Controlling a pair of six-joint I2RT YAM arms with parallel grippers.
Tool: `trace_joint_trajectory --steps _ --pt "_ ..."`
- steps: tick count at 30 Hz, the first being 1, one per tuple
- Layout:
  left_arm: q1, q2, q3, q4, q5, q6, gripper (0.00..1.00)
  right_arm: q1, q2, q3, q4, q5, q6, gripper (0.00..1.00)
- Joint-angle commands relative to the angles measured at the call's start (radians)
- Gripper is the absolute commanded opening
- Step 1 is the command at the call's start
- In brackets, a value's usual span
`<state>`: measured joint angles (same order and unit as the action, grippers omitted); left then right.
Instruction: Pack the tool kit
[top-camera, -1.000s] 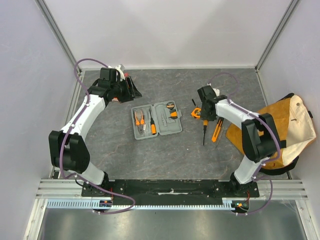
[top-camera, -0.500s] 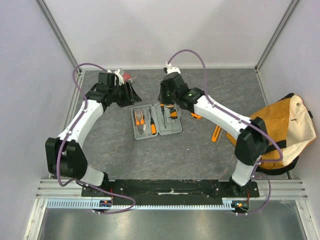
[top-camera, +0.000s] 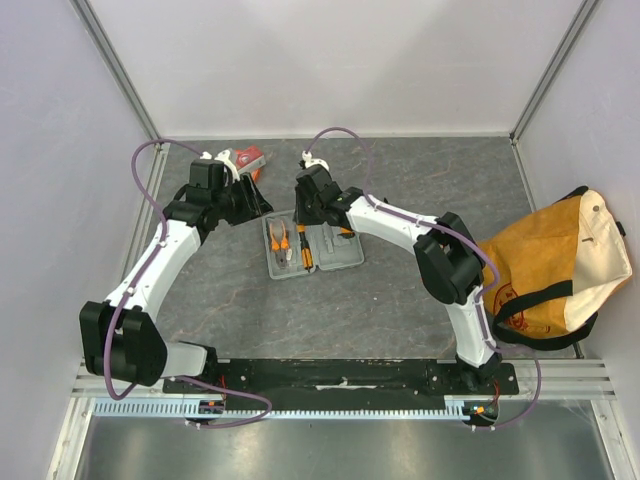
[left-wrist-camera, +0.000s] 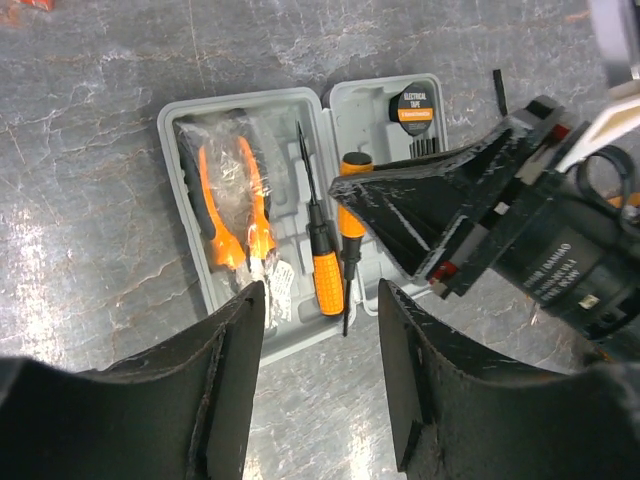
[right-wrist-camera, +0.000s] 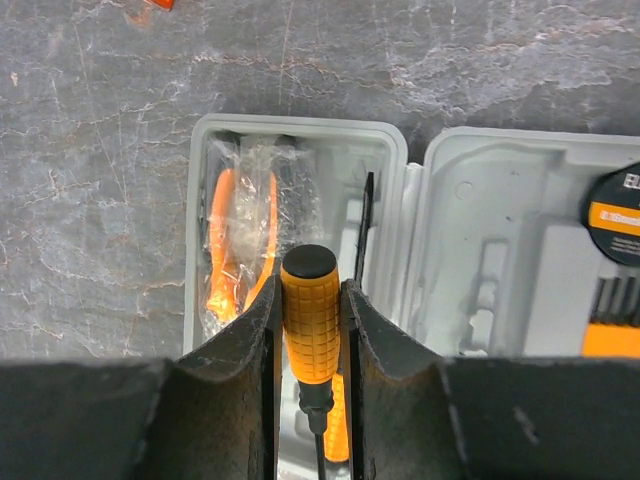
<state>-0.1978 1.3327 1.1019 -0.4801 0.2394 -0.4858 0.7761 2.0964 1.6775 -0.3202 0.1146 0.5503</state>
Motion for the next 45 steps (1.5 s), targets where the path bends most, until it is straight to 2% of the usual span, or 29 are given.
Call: trace_joint_trajectory --steps 1,7,23,35,45 --pt "0.005 -0.004 0.003 0.058 0.023 -0.020 0.54 0.009 0.022 0.065 0.090 -0.015 0.025 0.16" --pt "0.003 -0.030 -0.025 0.066 0.028 -0.010 0.55 0.014 0.065 0.071 0.132 0.017 0.010 0.16" --pt "0.008 0.031 -0.057 0.101 0.041 -0.037 0.53 0.017 0.180 0.117 0.170 0.074 -0.061 0.18" --pt "0.008 0.034 -0.065 0.101 0.037 -0.043 0.52 0.017 0.217 0.119 0.179 0.152 0.029 0.20" --pt "0.006 0.045 -0.070 0.103 0.044 -0.046 0.52 0.017 0.251 0.168 0.119 0.174 0.076 0.23"
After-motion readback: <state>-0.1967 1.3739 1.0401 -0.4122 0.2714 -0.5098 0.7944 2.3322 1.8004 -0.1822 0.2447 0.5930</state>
